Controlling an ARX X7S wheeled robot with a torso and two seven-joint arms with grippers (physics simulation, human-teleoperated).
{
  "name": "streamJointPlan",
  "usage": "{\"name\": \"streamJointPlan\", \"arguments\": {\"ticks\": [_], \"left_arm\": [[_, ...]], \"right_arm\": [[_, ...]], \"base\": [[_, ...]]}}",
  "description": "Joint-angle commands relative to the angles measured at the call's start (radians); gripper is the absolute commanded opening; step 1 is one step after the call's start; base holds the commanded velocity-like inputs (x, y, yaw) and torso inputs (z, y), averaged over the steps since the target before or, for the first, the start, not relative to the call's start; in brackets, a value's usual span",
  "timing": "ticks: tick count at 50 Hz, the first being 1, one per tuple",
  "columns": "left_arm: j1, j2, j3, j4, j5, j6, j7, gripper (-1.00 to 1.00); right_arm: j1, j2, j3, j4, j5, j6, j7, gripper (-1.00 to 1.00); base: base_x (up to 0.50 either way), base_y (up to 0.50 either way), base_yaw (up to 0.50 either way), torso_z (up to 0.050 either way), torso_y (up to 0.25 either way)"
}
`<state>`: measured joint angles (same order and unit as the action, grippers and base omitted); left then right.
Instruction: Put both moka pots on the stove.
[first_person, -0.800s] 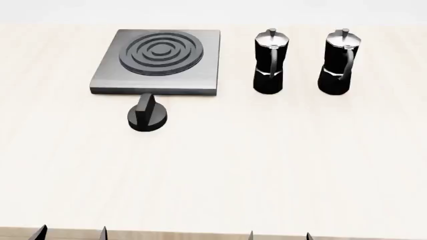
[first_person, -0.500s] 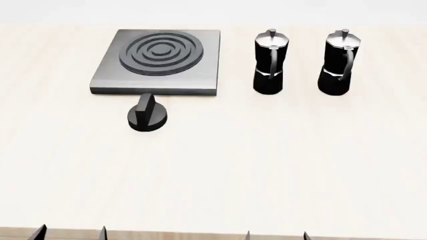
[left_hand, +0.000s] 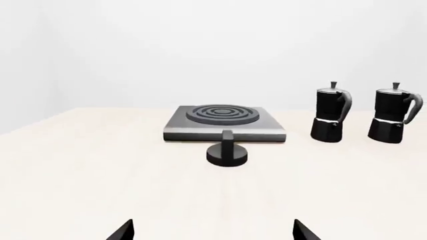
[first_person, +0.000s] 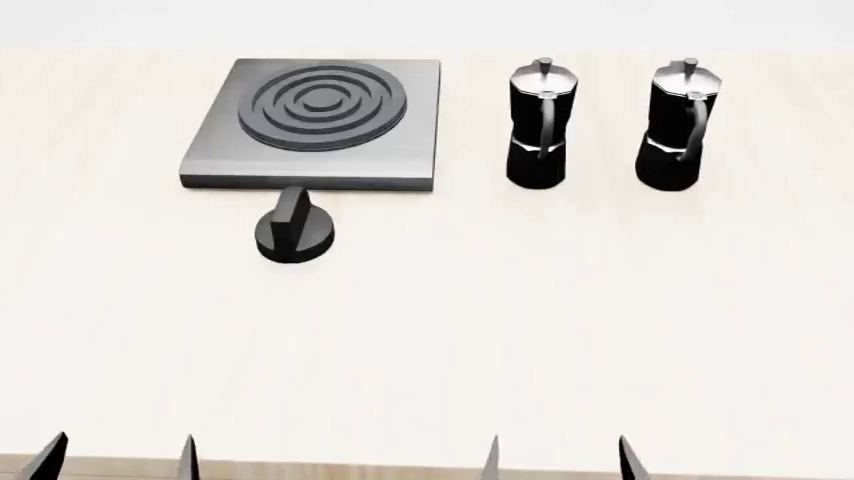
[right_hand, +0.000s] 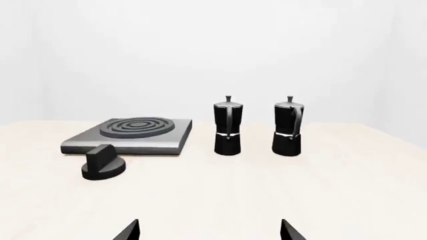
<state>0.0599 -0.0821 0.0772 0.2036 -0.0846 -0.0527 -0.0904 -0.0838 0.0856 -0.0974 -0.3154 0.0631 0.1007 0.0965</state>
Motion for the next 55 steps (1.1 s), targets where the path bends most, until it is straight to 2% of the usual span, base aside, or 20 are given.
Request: {"name": "streamJointPlan", "arguments": {"ticks": [1,11,19,35,55], "left_arm": [[0.047,-0.022,0.010,0.154,-0.028,-0.029,-0.019,1.00],[0.108,-0.048,0.010,0.336,-0.051,-0.055,-0.040,1.00],[0.127,-0.060,0.010,0.391,-0.058,-0.052,-0.055,1.00],[0.145,-0.077,0.023,0.431,-0.057,-0.037,-0.076,1.00],[0.140,-0.093,0.038,0.418,-0.062,-0.027,-0.093,1.00]], "right_arm": [[-0.049,0.026,-0.019,-0.189,0.010,0.050,0.024,1.00],[-0.082,0.047,-0.038,-0.304,0.003,0.066,0.042,1.00],[-0.106,0.062,-0.054,-0.381,-0.007,0.066,0.054,1.00],[-0.138,0.084,-0.071,-0.487,-0.035,0.063,0.082,1.00],[-0.120,0.096,-0.087,-0.446,-0.026,0.062,0.099,1.00]], "base": [[0.00,0.00,0.00,0.000,0.000],[0.00,0.00,0.00,0.000,0.000],[0.00,0.00,0.00,0.000,0.000],[0.00,0.00,0.00,0.000,0.000],[0.05,0.00,0.00,0.000,0.000]]}}
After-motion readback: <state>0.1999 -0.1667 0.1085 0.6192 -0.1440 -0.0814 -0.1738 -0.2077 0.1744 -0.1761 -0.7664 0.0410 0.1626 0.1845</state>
